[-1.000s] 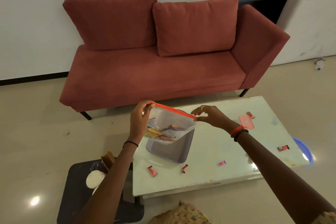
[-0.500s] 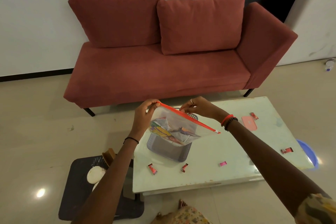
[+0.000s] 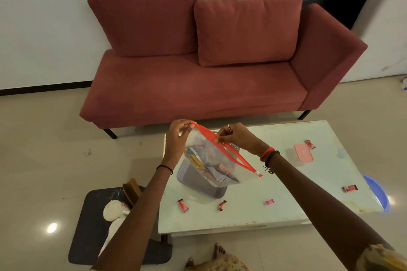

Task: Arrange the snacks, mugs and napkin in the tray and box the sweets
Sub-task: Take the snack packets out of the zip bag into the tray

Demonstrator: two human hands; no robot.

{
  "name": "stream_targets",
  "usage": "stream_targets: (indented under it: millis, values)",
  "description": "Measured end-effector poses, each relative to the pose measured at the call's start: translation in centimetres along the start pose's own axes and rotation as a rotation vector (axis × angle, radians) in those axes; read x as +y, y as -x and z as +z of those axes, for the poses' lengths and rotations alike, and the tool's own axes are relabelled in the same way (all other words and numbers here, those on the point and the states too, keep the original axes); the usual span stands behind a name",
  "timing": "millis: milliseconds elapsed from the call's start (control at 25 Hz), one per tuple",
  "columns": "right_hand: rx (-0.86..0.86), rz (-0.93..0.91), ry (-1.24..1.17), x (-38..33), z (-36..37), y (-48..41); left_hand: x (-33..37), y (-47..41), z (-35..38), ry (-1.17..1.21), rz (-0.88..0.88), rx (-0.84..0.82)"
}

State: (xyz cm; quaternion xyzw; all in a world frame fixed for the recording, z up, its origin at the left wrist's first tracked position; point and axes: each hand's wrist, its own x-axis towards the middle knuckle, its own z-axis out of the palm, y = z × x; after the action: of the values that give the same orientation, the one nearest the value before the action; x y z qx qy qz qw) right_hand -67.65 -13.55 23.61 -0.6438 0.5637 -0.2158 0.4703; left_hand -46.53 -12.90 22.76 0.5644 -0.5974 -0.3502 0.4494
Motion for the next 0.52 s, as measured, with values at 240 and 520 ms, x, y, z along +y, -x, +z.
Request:
stream_targets:
  millis: [240, 520]
  values:
    - [-0.010, -0.048, -0.144, 0.1, 0.9, 0.2, 0.4, 1.5, 3.7, -0.017, -0.472, -0.136]
    - [0.064, 0.056, -0.270, 2.6, 1.2, 0.7, -0.1, 3.4, 6.8, 0.026, -0.583, -0.098]
